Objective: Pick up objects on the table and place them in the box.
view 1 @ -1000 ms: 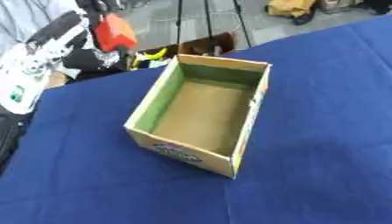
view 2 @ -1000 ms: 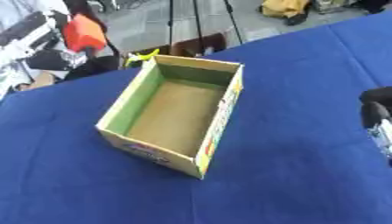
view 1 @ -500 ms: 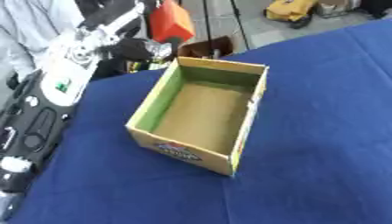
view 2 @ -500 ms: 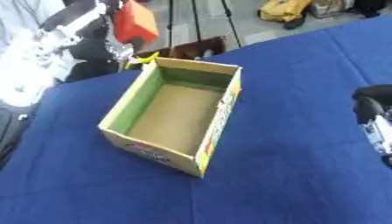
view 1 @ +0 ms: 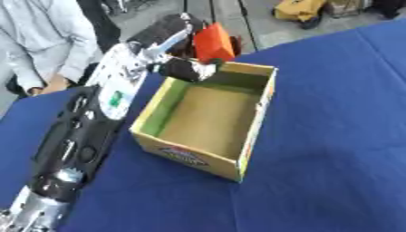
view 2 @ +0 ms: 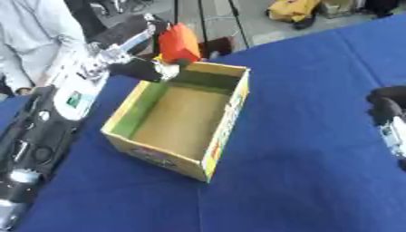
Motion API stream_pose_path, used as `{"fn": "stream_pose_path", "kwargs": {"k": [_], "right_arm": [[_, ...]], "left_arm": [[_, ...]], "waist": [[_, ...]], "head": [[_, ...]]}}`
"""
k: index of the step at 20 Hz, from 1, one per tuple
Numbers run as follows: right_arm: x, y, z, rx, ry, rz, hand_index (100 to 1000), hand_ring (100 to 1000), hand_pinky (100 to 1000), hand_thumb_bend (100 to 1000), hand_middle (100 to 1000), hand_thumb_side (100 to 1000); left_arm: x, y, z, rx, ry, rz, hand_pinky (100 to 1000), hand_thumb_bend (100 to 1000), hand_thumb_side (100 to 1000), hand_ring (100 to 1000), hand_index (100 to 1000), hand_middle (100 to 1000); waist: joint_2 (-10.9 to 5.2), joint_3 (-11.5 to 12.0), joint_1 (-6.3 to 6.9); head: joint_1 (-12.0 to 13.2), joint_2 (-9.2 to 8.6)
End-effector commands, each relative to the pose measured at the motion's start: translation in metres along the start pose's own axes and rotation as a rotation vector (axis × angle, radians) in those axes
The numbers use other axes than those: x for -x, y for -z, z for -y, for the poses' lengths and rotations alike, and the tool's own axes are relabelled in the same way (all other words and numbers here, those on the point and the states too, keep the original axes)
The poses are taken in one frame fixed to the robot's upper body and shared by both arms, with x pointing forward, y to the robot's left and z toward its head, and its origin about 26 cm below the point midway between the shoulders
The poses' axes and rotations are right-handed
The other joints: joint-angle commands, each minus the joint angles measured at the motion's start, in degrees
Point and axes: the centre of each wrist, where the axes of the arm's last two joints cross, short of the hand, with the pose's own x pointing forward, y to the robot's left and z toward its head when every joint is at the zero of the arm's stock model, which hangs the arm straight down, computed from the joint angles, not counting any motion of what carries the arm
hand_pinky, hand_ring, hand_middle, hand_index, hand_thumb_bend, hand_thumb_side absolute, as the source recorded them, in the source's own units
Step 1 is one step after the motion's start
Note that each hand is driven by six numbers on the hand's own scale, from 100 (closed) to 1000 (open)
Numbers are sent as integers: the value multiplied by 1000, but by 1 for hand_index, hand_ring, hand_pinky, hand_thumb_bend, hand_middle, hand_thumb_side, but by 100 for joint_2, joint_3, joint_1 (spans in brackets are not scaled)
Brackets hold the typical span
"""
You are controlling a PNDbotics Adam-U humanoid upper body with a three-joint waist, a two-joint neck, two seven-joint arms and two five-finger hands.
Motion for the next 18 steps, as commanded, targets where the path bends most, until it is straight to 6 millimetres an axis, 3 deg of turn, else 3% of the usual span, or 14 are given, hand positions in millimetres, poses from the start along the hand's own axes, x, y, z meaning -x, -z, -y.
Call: {"fn": "stream_pose_path", "kwargs": {"k": [1, 9, 15, 18], "right_arm": [[-10, 3, 0, 3, 8, 46, 710, 796, 838, 171, 526, 480], [-12, 5, -1, 8, 12, 53, 709, 796, 837, 171, 526, 480], [-13, 6, -2, 8, 19, 60, 709, 796, 837, 172, 525, 481], [-13, 6, -2, 10, 22, 60, 709, 796, 837, 172, 525, 481]], "left_arm": [[-1, 3, 0, 27, 43, -7, 140, 100, 579, 443, 616, 466], [-2, 5, 31, 181, 58, -10, 156, 100, 574, 458, 618, 479], [-7, 8, 41, 236, 65, -7, 166, 100, 577, 466, 627, 489], [-10, 9, 41, 243, 75, 4, 176, 100, 583, 473, 638, 499]], "waist": [[-107, 3, -88], [-63, 15, -109], [-30, -25, -138], [-28, -30, -146]], "head": [[10, 30], [-114, 130], [42, 393], [105, 432]]}}
